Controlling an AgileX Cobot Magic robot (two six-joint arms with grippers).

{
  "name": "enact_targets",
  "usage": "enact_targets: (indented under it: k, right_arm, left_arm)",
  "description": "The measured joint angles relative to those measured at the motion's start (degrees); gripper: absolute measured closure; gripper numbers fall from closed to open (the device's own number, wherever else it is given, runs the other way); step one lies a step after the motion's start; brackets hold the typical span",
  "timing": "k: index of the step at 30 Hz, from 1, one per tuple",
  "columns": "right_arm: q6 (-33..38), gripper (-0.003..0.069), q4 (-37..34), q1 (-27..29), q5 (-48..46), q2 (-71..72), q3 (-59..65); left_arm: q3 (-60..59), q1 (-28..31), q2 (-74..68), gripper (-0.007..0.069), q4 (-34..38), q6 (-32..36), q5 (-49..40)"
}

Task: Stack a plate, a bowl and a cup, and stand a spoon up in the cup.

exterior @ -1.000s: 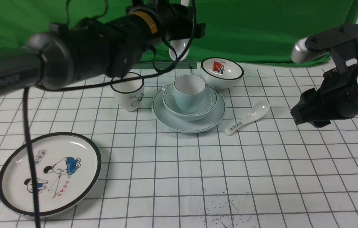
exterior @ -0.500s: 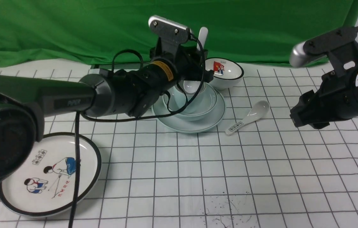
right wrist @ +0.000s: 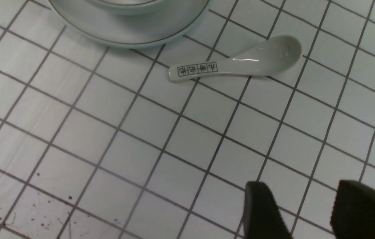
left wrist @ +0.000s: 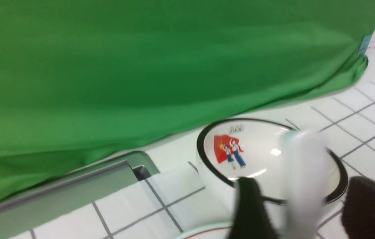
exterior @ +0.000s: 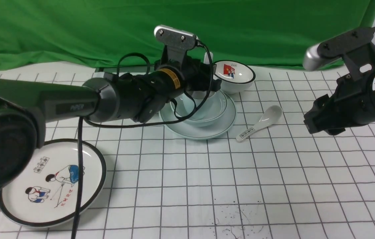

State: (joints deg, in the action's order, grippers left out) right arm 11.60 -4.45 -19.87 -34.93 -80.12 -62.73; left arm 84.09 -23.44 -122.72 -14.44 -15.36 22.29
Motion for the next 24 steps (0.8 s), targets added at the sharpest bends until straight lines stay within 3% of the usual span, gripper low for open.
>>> enact_targets:
  k: [5, 9, 11, 13, 15, 18, 24]
  right_arm:
    - [1.3, 0.0333, 0.0, 0.0, -3.7, 2.1, 0.0]
    - [3.8, 0.0454, 0.0, 0.0, -9.4, 7.5, 0.0]
    - [4.8, 0.0586, 0.5, 0.0, -14.8, 13.1, 0.0]
    - [4.9, 0.0629, 1.3, 0.0, -17.7, 16.7, 0.0]
    - [5.1, 0.0645, 3.3, 0.0, -19.5, 22.0, 0.7]
    - [5.1, 0.0645, 4.5, 0.0, -16.9, 29.4, 4.0]
    - [3.5, 0.0645, 5.0, 0.0, 1.1, 41.0, 18.6]
  left_arm:
    - [0.0, -0.1, 6.3, 0.0169, -2.1, -1.1, -9.1]
    - [0.0, -1.2, 15.5, 0.0216, -3.5, -0.3, -23.7]
    - [0.0, -1.7, 24.2, 0.0325, -3.3, 2.3, -36.4]
    - [0.0, -1.7, 29.6, 0.0414, -2.4, 3.3, -43.4]
    - [-1.7, -1.7, 37.1, 0.0557, -1.3, 5.2, -49.1]
    - [-6.9, -1.7, 47.9, 0.0642, 1.6, 7.5, -48.8]
    - [-21.6, -1.7, 63.1, 0.0659, 6.7, 8.5, -43.1]
